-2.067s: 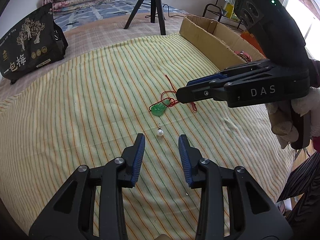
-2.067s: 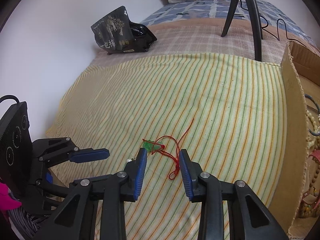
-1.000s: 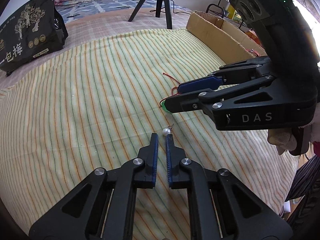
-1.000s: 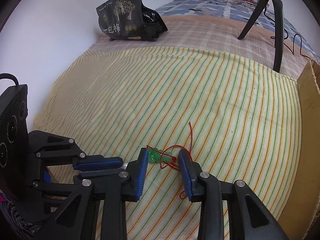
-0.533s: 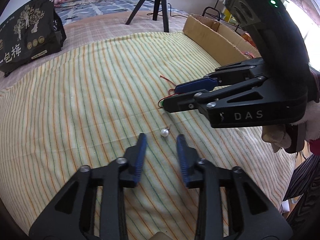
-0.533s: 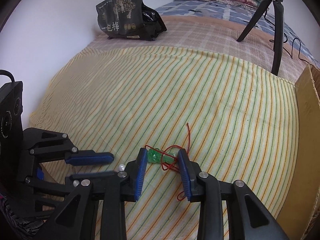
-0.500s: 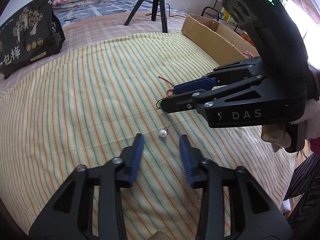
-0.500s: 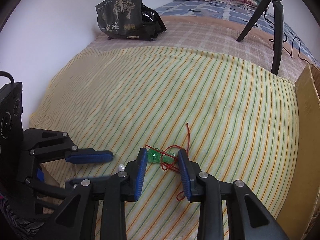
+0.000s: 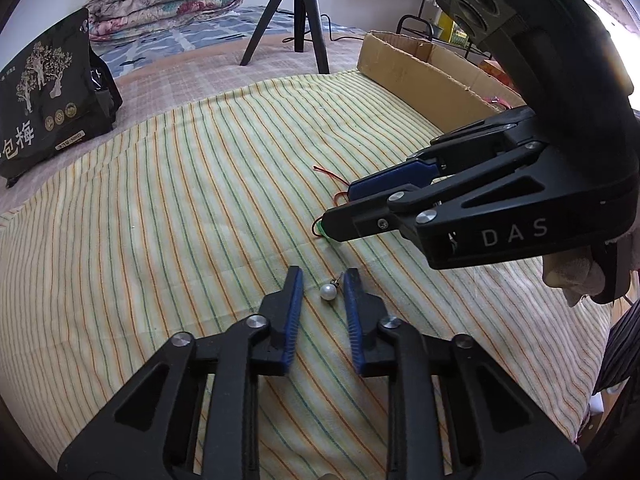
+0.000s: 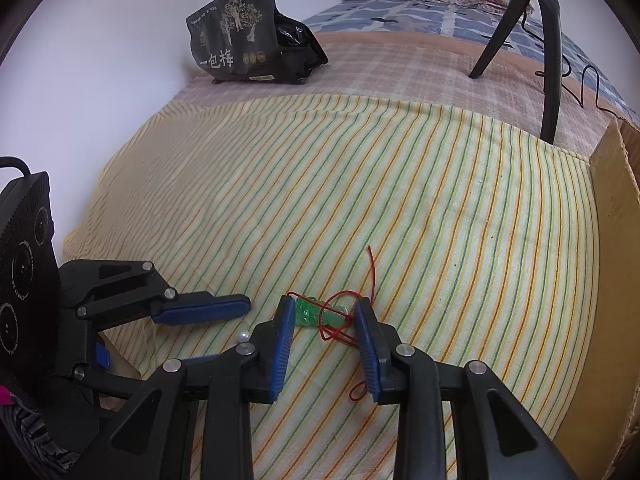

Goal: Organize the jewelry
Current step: 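Close the right tool on the pendant while the left grips the pearl earring, then carry the pendant with the right tool and the earring with the left over the box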

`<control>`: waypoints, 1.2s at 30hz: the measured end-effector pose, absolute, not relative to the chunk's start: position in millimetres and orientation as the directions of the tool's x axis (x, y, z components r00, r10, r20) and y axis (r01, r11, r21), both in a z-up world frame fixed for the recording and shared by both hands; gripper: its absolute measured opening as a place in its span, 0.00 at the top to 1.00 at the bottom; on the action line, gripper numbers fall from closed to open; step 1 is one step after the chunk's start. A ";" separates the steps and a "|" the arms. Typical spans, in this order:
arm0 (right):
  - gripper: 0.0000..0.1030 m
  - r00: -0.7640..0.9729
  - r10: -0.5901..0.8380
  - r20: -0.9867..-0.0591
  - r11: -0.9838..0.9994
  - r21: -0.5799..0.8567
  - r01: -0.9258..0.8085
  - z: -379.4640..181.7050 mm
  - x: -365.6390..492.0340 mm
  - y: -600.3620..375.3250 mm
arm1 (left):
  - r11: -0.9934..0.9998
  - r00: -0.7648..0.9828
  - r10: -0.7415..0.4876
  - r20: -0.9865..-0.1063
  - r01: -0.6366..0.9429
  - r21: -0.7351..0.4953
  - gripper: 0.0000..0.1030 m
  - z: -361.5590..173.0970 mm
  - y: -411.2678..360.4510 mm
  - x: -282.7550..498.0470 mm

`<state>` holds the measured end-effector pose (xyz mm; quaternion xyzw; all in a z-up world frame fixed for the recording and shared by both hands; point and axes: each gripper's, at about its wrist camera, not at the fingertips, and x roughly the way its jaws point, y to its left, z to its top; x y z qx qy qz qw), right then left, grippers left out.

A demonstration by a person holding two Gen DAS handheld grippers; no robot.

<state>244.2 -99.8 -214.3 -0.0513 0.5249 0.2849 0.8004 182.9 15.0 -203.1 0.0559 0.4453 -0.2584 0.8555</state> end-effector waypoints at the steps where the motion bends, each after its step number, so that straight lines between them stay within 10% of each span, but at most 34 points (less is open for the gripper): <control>1: 0.71 0.287 0.401 -0.870 0.833 0.216 -0.510 -214.5 244.2 -99.4 | 0.860 0.470 -0.393 -0.790 0.493 -0.135 0.94 -202.8 15.8 182.5; 15: 0.54 0.359 0.310 -0.880 0.813 0.050 -0.580 -218.6 226.3 -76.3 | 0.864 0.463 -0.378 -0.802 0.489 -0.125 0.94 -203.2 35.6 167.9; 36: 0.69 0.433 0.286 -0.855 0.822 -0.013 -0.569 -198.6 214.8 -84.1 | 0.882 0.486 -0.370 -0.792 0.452 -0.135 0.94 -190.0 38.3 164.7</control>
